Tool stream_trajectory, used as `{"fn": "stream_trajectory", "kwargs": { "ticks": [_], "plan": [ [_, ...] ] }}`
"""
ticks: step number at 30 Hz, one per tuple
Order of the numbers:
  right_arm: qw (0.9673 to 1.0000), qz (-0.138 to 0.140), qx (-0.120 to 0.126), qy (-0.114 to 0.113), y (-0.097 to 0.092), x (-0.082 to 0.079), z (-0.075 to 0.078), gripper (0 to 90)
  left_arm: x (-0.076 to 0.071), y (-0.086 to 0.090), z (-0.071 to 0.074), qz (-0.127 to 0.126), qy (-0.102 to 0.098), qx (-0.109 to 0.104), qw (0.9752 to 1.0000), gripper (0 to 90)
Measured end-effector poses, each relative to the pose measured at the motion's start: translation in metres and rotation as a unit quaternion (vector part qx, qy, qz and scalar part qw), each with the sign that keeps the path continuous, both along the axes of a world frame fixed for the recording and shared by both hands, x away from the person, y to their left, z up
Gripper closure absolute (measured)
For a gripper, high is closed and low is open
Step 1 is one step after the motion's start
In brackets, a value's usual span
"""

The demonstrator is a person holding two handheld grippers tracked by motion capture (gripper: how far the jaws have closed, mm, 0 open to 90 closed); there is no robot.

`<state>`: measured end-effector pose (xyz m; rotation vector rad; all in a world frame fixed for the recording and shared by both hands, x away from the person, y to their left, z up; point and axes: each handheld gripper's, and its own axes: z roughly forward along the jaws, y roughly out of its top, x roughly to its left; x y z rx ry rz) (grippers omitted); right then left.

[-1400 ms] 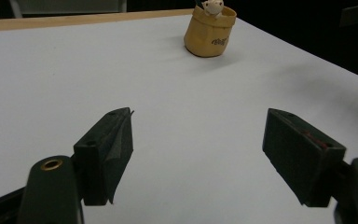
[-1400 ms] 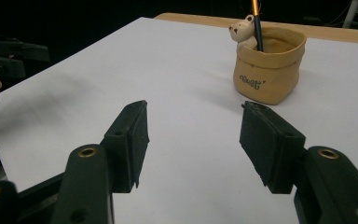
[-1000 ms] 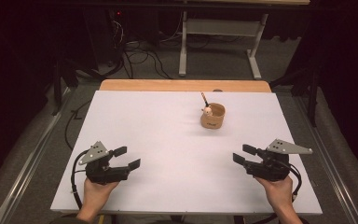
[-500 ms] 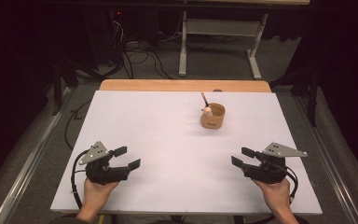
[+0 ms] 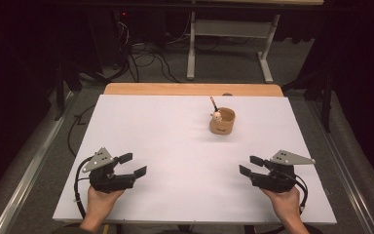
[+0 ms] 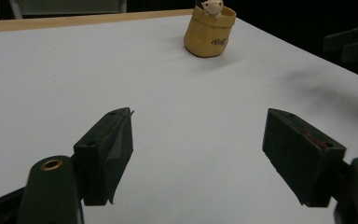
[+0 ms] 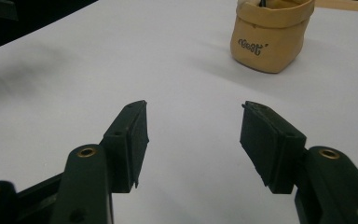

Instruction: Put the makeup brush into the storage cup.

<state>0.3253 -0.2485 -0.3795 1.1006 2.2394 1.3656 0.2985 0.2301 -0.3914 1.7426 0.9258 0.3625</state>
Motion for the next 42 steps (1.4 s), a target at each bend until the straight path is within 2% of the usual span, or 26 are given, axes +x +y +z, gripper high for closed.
{"fn": "stream_trajectory", "kwargs": {
  "ticks": [20, 26, 30, 34, 42],
  "plan": [
    [0.9999, -0.002, -0.011, 0.008, 0.003, 0.002, -0.011, 42.9, 0.000, 0.000, 0.000, 0.001, -0.001, 0.001, 1.0000, 24.9],
    [0.9999, -0.005, -0.014, 0.001, 0.003, 0.002, -0.013, 42.8, 0.000, -0.001, 0.000, 0.000, 0.000, 0.003, 1.0000, 24.9],
    [0.9996, -0.007, -0.025, -0.007, 0.004, 0.002, -0.015, 42.9, 0.000, -0.001, 0.000, -0.001, 0.000, 0.003, 1.0000, 25.0],
    [0.9997, -0.010, -0.021, -0.007, 0.004, 0.003, -0.017, 42.9, 0.000, -0.002, -0.001, -0.001, 0.001, 0.003, 1.0000, 25.0],
    [0.9993, -0.019, -0.031, -0.006, 0.003, 0.006, -0.023, 42.8, 0.001, -0.003, -0.001, -0.002, 0.003, 0.005, 1.0000, 25.0]
  ]
}}
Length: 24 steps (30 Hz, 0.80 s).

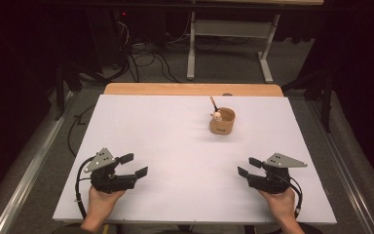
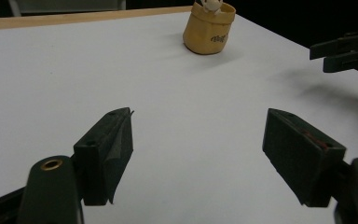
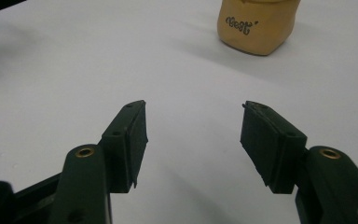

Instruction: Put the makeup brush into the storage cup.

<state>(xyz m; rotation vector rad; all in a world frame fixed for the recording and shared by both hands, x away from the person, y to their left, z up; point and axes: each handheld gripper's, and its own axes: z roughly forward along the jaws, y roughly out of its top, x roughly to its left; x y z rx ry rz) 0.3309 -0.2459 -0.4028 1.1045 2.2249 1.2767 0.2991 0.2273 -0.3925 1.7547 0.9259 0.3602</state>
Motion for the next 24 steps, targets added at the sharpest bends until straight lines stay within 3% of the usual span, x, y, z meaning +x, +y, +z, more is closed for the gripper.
{"fn": "stream_trajectory", "kwargs": {
  "ticks": [10, 18, 24],
  "plan": [
    [1.0000, -0.005, -0.001, 0.001, 0.0000, 0.0010, -0.0051, 42.6, 0.0000, 0.0007, -0.0004, 0.002, 0.002, 0.000, 1.0000, 25.0],
    [0.9996, -0.017, -0.002, -0.023, -0.0028, -0.0055, -0.0040, 42.3, -0.0003, 0.0009, -0.0002, 0.002, 0.001, -0.002, 1.0000, 25.0],
    [0.9994, -0.017, 0.004, -0.029, -0.0037, -0.0072, -0.0041, 42.1, -0.0003, 0.0008, -0.0002, 0.002, 0.002, 0.000, 1.0000, 25.1]
  ]
}}
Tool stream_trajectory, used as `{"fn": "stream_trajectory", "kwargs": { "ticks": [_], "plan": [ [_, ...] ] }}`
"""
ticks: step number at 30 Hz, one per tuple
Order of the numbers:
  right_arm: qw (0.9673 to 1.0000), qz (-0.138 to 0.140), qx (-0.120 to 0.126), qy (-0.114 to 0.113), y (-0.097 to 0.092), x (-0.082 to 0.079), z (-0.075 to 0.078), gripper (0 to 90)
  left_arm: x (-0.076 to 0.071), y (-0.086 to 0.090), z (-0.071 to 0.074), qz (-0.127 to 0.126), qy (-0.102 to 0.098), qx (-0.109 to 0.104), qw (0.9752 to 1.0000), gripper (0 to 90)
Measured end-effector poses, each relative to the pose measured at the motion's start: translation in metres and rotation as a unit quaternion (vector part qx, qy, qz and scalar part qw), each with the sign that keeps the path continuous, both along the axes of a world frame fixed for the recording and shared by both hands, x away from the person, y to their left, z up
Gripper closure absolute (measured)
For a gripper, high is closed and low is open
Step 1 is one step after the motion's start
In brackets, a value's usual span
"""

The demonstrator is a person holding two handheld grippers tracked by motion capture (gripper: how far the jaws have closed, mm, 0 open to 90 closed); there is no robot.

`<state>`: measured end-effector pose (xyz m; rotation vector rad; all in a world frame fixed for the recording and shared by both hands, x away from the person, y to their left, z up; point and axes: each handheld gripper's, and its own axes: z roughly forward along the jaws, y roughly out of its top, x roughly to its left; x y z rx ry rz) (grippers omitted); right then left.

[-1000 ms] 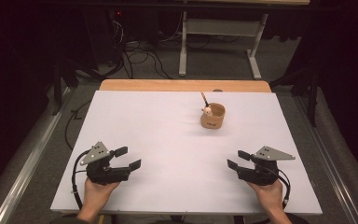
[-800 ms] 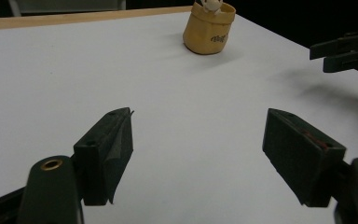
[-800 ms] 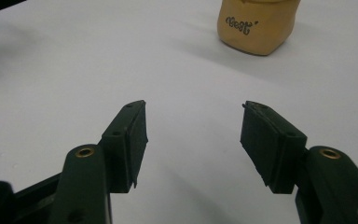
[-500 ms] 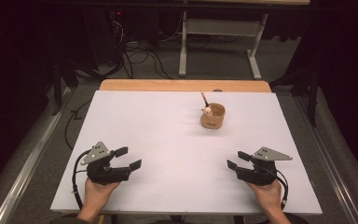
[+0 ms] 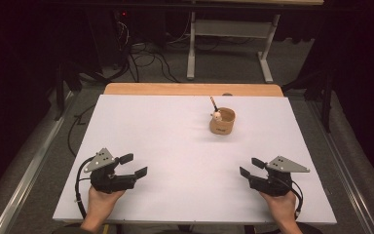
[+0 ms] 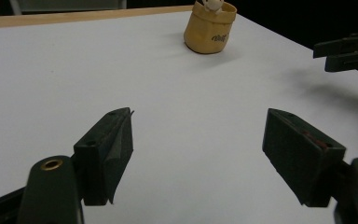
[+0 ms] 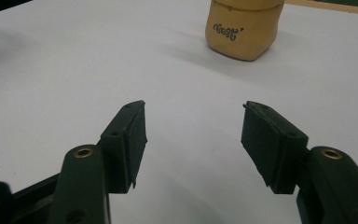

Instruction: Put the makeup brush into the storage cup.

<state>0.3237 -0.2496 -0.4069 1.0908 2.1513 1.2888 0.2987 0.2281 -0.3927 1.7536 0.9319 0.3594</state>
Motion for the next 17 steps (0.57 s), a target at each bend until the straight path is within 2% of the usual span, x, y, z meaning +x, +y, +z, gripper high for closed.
{"fn": "stream_trajectory", "kwargs": {
  "ticks": [17],
  "plan": [
    [1.0000, -0.001, 0.003, 0.002, -0.0002, -0.0002, -0.0007, 41.9, 0.0008, 0.0003, 0.0000, 0.001, 0.000, 0.000, 1.0000, 25.1]
  ]
}}
